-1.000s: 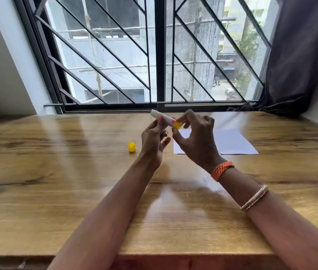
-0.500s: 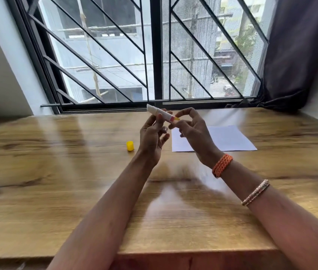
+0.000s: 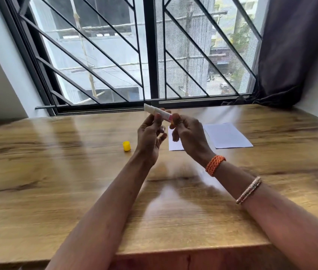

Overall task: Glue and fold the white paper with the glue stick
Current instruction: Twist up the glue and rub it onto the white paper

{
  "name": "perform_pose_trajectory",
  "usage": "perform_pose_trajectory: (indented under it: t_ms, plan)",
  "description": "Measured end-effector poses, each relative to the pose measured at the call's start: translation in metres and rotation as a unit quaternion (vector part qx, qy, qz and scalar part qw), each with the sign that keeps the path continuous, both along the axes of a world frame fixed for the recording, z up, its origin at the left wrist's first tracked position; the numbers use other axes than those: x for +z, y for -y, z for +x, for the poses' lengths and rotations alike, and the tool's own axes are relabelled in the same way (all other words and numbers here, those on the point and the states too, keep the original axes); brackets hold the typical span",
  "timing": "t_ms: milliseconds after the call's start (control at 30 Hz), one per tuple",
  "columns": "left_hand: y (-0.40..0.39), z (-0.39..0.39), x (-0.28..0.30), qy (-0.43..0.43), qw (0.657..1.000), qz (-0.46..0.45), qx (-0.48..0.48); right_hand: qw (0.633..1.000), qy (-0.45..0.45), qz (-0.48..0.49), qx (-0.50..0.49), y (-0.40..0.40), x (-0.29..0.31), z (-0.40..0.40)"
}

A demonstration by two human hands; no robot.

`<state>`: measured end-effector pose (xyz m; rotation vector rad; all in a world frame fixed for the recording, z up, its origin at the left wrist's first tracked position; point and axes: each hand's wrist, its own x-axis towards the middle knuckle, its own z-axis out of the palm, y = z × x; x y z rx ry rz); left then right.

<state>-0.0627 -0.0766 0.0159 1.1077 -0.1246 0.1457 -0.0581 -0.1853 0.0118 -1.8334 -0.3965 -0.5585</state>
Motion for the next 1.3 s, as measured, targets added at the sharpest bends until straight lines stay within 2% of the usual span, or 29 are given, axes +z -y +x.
perform_pose_trajectory:
  t_ms: [233,533,633,933,1167,1300]
  plan:
    - [0.0,0.0,-0.002,-0.007,1.0,0.011,0.025,1.0,0.011,-0.016,0.018,0.001,0.001,0.001]
    - [0.001,0.001,-0.002,-0.016,0.999,0.002,0.032,0.994,0.082,-0.037,-0.065,0.002,-0.005,0.005]
    - [0.0,0.002,-0.001,-0.012,1.0,-0.002,0.025,0.992,0.063,-0.073,-0.079,0.002,-0.007,0.007]
    - [0.001,0.001,-0.001,-0.016,0.998,-0.009,0.054,0.993,0.091,-0.068,-0.021,0.004,-0.002,0.005]
    - [0.004,0.0,-0.002,-0.017,0.996,0.016,0.081,0.995,0.087,-0.031,-0.04,0.009,-0.003,0.009]
    - [0.003,0.001,-0.002,-0.017,0.997,0.012,0.075,0.998,0.046,-0.032,-0.031,0.009,-0.004,0.011]
